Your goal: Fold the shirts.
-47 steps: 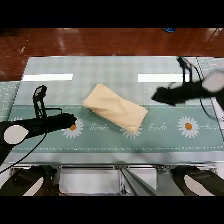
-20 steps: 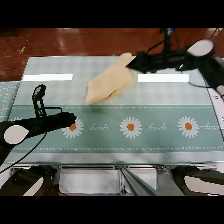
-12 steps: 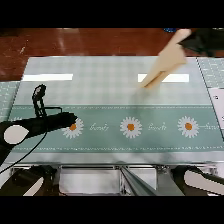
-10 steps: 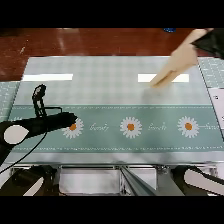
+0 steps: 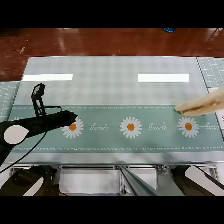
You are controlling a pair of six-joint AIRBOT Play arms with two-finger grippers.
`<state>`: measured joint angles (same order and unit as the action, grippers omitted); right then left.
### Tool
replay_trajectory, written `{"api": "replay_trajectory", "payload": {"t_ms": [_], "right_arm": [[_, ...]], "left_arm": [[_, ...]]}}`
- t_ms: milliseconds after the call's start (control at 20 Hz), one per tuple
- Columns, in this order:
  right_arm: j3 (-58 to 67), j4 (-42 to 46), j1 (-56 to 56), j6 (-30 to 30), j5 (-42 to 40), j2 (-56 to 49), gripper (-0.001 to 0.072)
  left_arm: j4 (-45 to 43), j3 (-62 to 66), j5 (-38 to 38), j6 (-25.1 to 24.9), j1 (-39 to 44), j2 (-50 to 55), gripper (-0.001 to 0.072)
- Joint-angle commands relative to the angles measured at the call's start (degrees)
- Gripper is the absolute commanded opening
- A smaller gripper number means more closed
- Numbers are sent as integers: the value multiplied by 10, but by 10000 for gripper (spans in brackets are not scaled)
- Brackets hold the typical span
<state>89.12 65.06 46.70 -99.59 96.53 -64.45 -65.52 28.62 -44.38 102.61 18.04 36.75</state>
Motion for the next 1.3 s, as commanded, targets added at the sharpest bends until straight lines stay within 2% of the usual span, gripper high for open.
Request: {"api": "replay_trajectory", "payload": {"t_ms": [0, 150, 250, 300, 400, 450, 550, 600, 650, 750, 800, 850, 950, 1050, 1100, 1150, 1200, 1250], "right_arm": [[-72, 149, 64, -12, 69, 50, 19], [-187, 236, 101, 5, 90, 94, 19], [-280, 257, 118, 16, 88, 128, 22], [-323, 278, 122, 18, 84, 141, 86], [-377, 332, 121, 17, 81, 150, 384], [-378, 332, 121, 17, 72, 148, 417], [-348, 245, 120, 17, 51, 129, 410], [-325, 170, 120, 13, 38, 113, 409], [-296, 87, 107, 3, 16, 92, 367], [-235, -52, 38, 29, -43, 49, 115], [-206, -105, -16, 64, -80, 30, 20], [-175, -139, -87, 95, -124, 11, 19], [-117, -114, -242, 143, -197, -24, 19], [-85, 4, -380, 141, -230, -61, 19], [-84, 102, -437, 103, -229, -81, 19], [-84, 184, -478, 64, -213, -103, 19], [-84, 244, -506, 53, -190, -125, 19], [-84, 277, -522, 53, -175, -141, 19]], "left_arm": [[0, 0, 26, -1, 0, 0, 22], [0, 0, 23, -1, 0, 0, 22], [0, 0, 23, -1, 0, 0, 22], [0, 0, 23, -1, 0, 0, 22], [0, 0, 23, -2, 0, 0, 22], [0, 0, 24, -9, 0, 0, 22], [1, 20, 15, -19, -7, 1, 22], [1, 53, -7, -52, -20, 3, 22], [1, 92, -19, -75, -33, 9, 22], [0, 184, -7, -96, -54, 38, 21], [0, 239, -8, -100, -59, 69, 21], [0, 292, -17, -101, -57, 104, 21], [0, 400, -81, -136, -36, 192, 21], [-41, 469, -160, -146, 1, 277, 20], [-108, 471, -166, -122, 17, 312, 20], [-166, 469, -184, -70, 18, 344, 21], [-181, 471, -222, -29, 11, 372, 22], [-175, 471, -248, -29, 5, 391, 22]]}}
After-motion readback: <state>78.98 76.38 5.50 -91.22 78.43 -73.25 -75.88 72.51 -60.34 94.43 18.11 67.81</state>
